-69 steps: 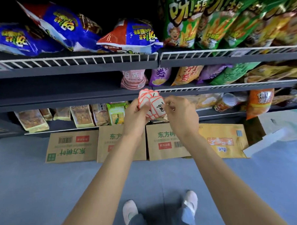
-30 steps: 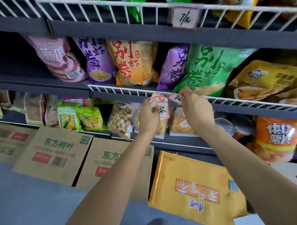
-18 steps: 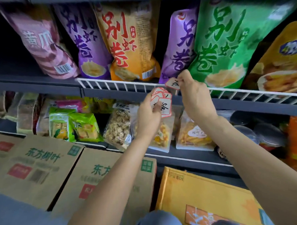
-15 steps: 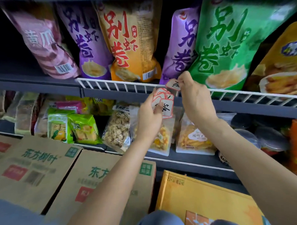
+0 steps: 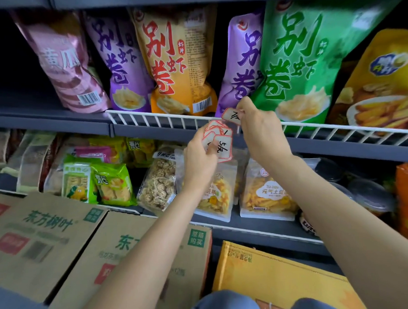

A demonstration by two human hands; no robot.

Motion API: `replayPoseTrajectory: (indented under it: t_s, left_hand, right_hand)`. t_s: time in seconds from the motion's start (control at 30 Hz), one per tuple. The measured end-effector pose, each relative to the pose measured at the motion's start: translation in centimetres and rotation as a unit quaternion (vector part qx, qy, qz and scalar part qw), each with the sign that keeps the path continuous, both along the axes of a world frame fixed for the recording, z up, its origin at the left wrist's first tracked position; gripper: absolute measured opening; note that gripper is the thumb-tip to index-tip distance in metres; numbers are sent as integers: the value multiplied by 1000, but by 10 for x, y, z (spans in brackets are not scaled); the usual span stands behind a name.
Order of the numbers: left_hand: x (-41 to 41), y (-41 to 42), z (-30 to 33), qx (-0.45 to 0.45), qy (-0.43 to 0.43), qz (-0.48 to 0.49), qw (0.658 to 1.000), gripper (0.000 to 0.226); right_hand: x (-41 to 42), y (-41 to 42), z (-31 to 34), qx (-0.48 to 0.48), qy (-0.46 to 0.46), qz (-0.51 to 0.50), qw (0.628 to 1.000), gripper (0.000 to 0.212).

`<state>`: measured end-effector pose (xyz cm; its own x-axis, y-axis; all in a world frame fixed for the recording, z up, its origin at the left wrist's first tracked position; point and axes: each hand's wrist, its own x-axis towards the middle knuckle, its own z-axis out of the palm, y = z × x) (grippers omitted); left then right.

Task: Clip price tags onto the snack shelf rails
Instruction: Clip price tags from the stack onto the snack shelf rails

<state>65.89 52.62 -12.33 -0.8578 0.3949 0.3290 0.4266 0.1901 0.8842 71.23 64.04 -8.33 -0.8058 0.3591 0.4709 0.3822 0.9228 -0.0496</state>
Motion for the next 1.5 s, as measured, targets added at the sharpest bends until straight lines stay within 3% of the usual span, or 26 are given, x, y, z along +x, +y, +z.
replayPoseTrajectory:
  t_s: [0.2,0.4,0.6,0.97,1.5]
  left_hand:
    - [-11,-17,0,-55,-13,-69,996,39]
    - [-20,-31,8,-179,41,-103,978,50]
    - [-26,-35,10,-244,70,-103,962,58]
    - [-30,-37,14,-266,65,-116,955,55]
    - [-28,-38,15,-272,78,-114,952,55]
  right_hand:
    - [-5,0,11,23,-8,-13,1000,34]
    - [-12,3,13,2,34,9,999,13]
    - [-19,1,12,29,57,32,997,19]
    - [-14,-10,-2,145,67,62,985,40]
    - [-7,-11,-13,180,106,33,977,30]
